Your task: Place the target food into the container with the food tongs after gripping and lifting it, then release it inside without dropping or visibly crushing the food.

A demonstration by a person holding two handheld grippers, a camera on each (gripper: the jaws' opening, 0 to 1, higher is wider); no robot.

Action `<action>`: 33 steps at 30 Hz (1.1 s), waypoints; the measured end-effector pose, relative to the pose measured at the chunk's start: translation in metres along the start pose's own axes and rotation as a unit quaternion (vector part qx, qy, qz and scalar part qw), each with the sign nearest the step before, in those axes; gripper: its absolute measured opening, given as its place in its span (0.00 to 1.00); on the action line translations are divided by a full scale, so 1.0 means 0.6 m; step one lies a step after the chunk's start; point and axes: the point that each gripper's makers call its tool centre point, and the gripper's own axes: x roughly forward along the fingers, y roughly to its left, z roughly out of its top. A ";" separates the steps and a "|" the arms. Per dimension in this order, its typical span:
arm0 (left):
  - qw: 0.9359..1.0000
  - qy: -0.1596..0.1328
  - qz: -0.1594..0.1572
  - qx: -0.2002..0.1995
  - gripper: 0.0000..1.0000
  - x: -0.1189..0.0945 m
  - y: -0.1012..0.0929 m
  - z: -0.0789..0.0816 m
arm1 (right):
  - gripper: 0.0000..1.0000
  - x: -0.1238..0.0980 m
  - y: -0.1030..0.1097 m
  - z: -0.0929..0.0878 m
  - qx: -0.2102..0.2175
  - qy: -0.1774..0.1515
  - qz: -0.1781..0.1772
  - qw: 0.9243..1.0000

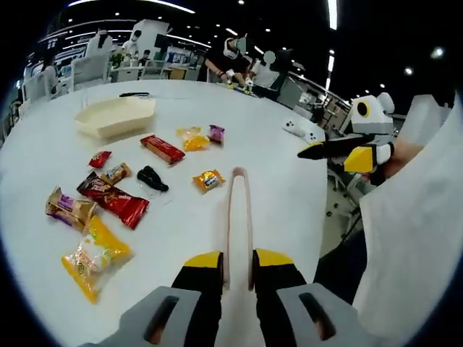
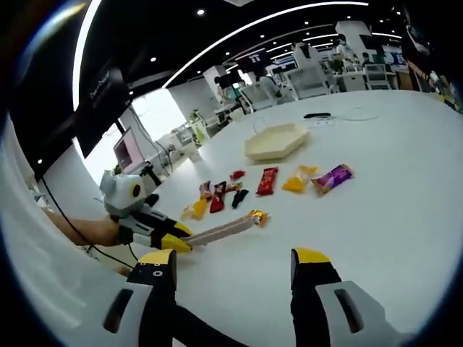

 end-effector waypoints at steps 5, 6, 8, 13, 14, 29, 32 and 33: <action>1.000 -0.008 0.008 0.018 0.13 -0.010 0.001 0.012 | 0.64 0.001 0.004 0.003 0.012 -0.003 0.012 1.000; 1.000 -0.007 0.009 0.025 0.13 -0.011 0.002 0.013 | 0.64 0.002 0.007 0.000 0.001 0.005 0.018 1.000; 1.000 -0.008 0.008 0.028 0.13 -0.014 -0.001 0.019 | 0.64 0.006 0.018 -0.005 -0.017 0.019 0.032 0.999; 0.999 -0.016 -0.001 0.033 0.13 -0.019 -0.008 0.033 | 0.64 0.013 0.026 -0.003 -0.017 0.023 0.044 0.999; 0.999 -0.017 -0.002 0.035 0.13 -0.019 -0.009 0.034 | 0.64 0.014 0.026 -0.001 -0.012 0.020 0.044 0.999; 0.998 -0.031 -0.024 0.044 0.12 -0.049 -0.020 0.055 | 0.58 0.021 0.050 0.034 -0.006 -0.004 0.082 0.997; 0.998 -0.036 -0.031 0.040 0.12 -0.057 -0.023 0.064 | 0.58 0.021 0.052 0.040 0.000 -0.011 0.084 0.996; 0.998 -0.037 -0.036 0.039 0.12 -0.060 -0.025 0.068 | 0.58 0.021 0.052 0.041 0.005 -0.014 0.084 0.996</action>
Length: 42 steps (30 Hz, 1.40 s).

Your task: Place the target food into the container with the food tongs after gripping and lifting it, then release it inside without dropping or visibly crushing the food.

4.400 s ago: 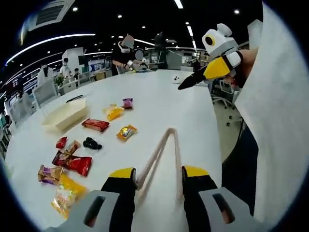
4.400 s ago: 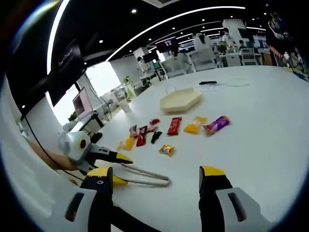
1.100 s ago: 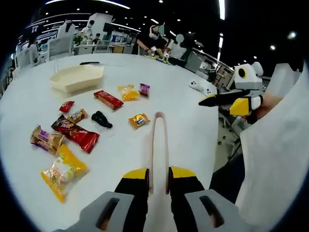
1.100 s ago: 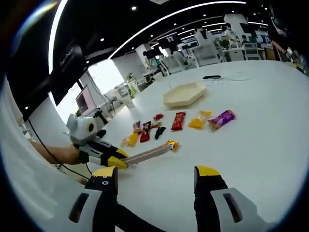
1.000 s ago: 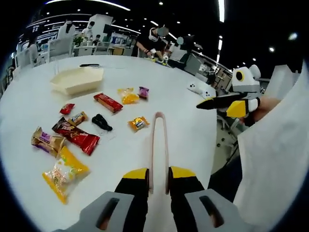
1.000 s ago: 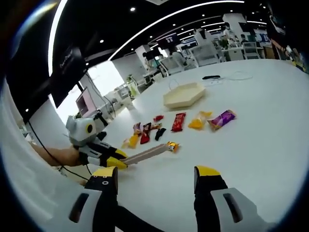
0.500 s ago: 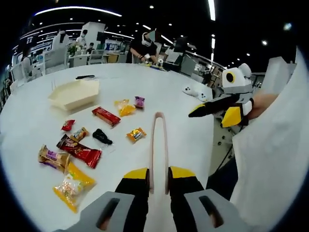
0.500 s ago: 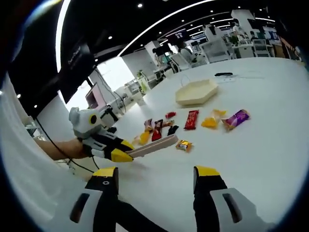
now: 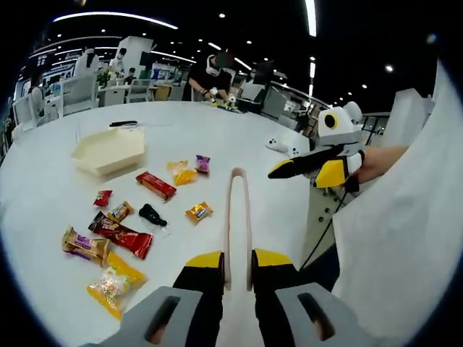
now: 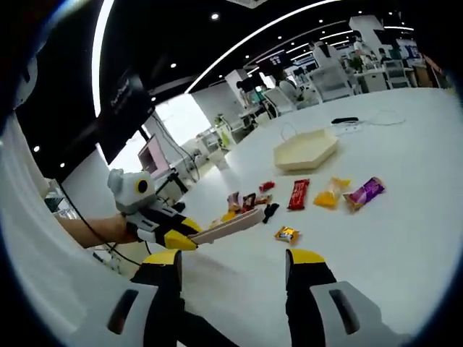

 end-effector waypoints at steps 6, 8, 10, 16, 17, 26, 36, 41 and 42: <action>1.000 -0.001 -0.022 0.006 0.12 -0.006 -0.015 0.015 | 0.57 0.002 0.000 0.003 0.012 -0.007 0.003 1.000; 0.999 -0.004 -0.034 -0.002 0.12 -0.005 -0.019 0.017 | 0.55 0.002 0.001 0.004 0.013 -0.009 0.005 1.000; 0.999 -0.005 -0.038 -0.003 0.12 -0.005 -0.020 0.016 | 0.55 0.003 0.006 0.007 0.017 -0.015 0.013 1.000; 0.999 -0.020 -0.049 -0.013 0.12 -0.014 -0.025 0.030 | 0.53 0.007 0.014 0.009 0.017 -0.013 0.024 0.999; 0.998 -0.021 -0.050 -0.014 0.12 -0.015 -0.026 0.031 | 0.52 0.007 0.015 0.009 0.017 -0.012 0.025 0.999; 0.995 -0.034 -0.089 -0.029 0.13 -0.024 -0.043 0.039 | 0.49 0.011 0.028 0.021 0.012 -0.012 0.047 0.999; 0.991 -0.061 -0.119 -0.015 0.13 -0.034 -0.054 0.048 | 0.49 0.011 0.049 0.022 0.019 -0.011 0.071 0.997; 0.989 -0.067 -0.133 -0.008 0.13 -0.034 -0.064 0.052 | 0.49 0.009 0.058 0.026 0.025 -0.014 0.082 0.996; 0.989 -0.066 -0.135 -0.005 0.13 -0.033 -0.068 0.051 | 0.49 0.009 0.061 0.027 0.026 -0.015 0.085 0.996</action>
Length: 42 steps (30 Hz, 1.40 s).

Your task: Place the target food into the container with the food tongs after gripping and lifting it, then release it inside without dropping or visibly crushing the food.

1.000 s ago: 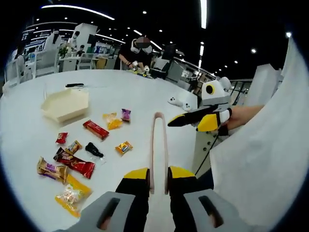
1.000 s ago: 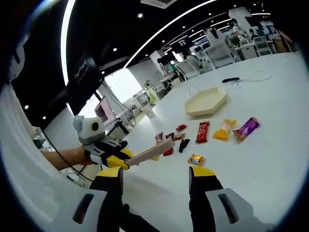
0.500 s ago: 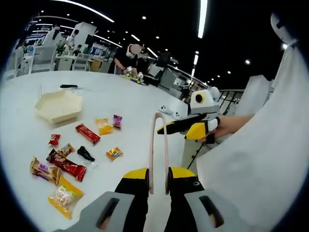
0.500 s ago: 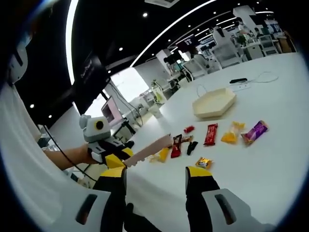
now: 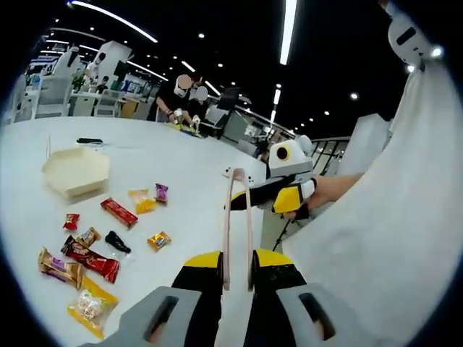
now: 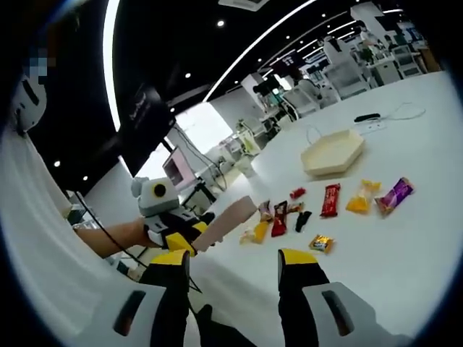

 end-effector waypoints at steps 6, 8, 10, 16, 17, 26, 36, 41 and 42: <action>1.000 0.004 -0.010 0.003 0.13 0.006 -0.009 -0.003 | 0.49 -0.003 0.007 0.009 0.003 -0.008 0.008 1.000; 1.000 0.004 -0.015 0.002 0.13 0.007 -0.013 -0.002 | 0.49 -0.003 0.009 0.011 0.005 -0.012 0.013 1.000; 1.000 0.005 -0.019 0.003 0.13 0.008 -0.017 -0.001 | 0.49 -0.003 0.013 0.014 0.006 -0.015 0.017 1.000; 0.999 -0.005 -0.032 -0.012 0.14 0.011 -0.025 0.004 | 0.33 -0.005 0.027 0.017 0.007 -0.013 0.035 0.999; 0.999 -0.004 -0.033 -0.011 0.14 0.012 -0.026 0.003 | 0.35 -0.005 0.027 0.019 0.007 -0.015 0.035 0.999; 0.999 -0.003 -0.050 -0.011 0.14 0.017 -0.037 0.007 | 0.38 -0.001 0.026 0.023 0.001 -0.018 0.038 0.999; 0.997 0.008 -0.078 -0.029 0.15 0.016 -0.042 0.014 | 0.26 0.002 0.045 0.024 -0.004 -0.029 0.073 0.997; 0.996 0.012 -0.086 -0.032 0.19 0.018 -0.045 0.015 | 0.23 0.002 0.052 0.024 0.000 -0.024 0.085 0.996; 0.995 0.015 -0.086 -0.038 0.21 0.019 -0.044 0.012 | 0.21 0.001 0.061 0.020 0.017 -0.012 0.100 0.995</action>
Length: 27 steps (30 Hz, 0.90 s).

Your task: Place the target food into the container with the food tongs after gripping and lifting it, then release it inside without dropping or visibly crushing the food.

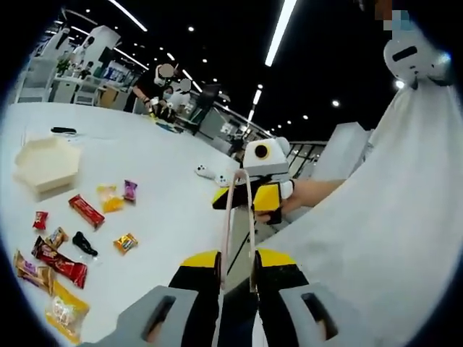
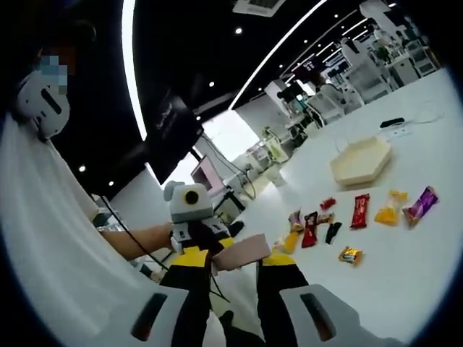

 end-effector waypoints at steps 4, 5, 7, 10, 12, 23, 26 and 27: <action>1.000 -0.002 -0.007 -0.026 0.26 0.000 -0.001 -0.006 | 0.18 0.003 0.006 0.008 0.014 0.003 0.009 1.000; 0.999 -0.006 -0.006 -0.037 0.27 0.001 0.001 -0.005 | 0.18 0.004 0.008 0.012 0.014 0.000 0.010 1.000; 0.999 -0.009 0.004 -0.052 0.29 -0.001 0.010 -0.007 | 0.18 0.007 0.008 0.013 -0.002 0.001 0.005 1.000; 0.998 -0.022 0.003 -0.053 0.31 -0.005 0.009 -0.004 | 0.18 0.008 0.008 0.016 0.001 -0.001 0.008 1.000; 0.998 -0.036 0.006 -0.054 0.31 -0.009 0.009 0.002 | 0.18 0.008 0.010 0.021 -0.001 -0.008 0.009 1.000; 0.993 -0.101 0.006 -0.066 0.48 -0.020 0.008 0.031 | 0.19 -0.012 0.006 0.067 0.031 -0.074 0.008 0.997; 0.992 -0.115 0.004 -0.060 0.38 -0.023 0.007 0.038 | 0.19 -0.008 0.014 0.069 0.030 -0.075 0.015 0.997; 0.991 -0.119 0.013 -0.053 0.38 -0.027 0.012 0.040 | 0.19 -0.006 0.017 0.070 0.028 -0.074 0.017 0.997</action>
